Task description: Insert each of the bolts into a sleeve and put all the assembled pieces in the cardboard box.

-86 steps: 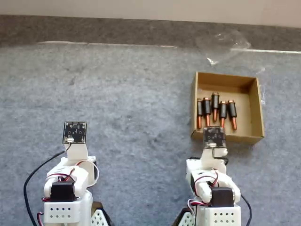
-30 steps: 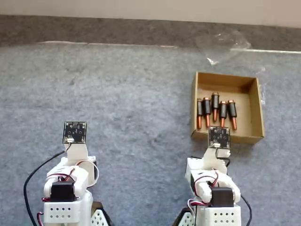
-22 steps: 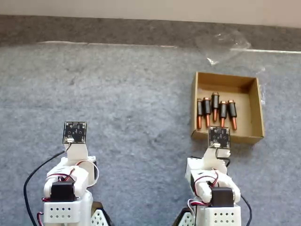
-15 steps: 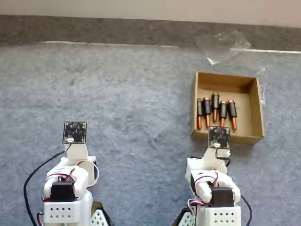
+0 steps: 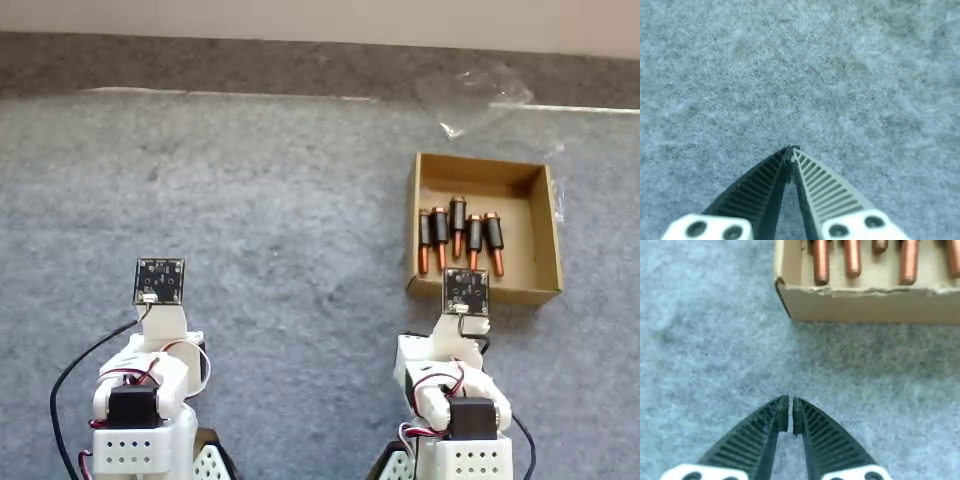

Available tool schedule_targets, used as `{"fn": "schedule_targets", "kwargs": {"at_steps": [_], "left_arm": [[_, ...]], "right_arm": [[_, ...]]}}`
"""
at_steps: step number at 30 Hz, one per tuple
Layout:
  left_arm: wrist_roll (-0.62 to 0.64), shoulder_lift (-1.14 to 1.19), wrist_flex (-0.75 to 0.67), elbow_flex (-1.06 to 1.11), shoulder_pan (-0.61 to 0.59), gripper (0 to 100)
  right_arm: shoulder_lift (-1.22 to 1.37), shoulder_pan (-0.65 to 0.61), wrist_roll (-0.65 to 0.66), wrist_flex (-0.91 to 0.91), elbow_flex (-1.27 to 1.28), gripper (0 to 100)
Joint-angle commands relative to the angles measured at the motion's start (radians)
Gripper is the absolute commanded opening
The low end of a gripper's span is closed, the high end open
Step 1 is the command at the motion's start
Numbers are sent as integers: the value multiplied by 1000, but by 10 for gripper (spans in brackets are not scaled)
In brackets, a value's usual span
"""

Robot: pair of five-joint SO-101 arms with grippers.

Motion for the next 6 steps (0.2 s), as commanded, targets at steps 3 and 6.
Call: {"fn": "schedule_targets", "kwargs": {"at_steps": [3, 6], "left_arm": [[11, -7, 3, 22, -7, 7], [11, -7, 3, 22, -7, 7]], "right_arm": [[-10, -5, -11, 5, 110, 5], [-10, -5, -11, 5, 110, 5]]}}
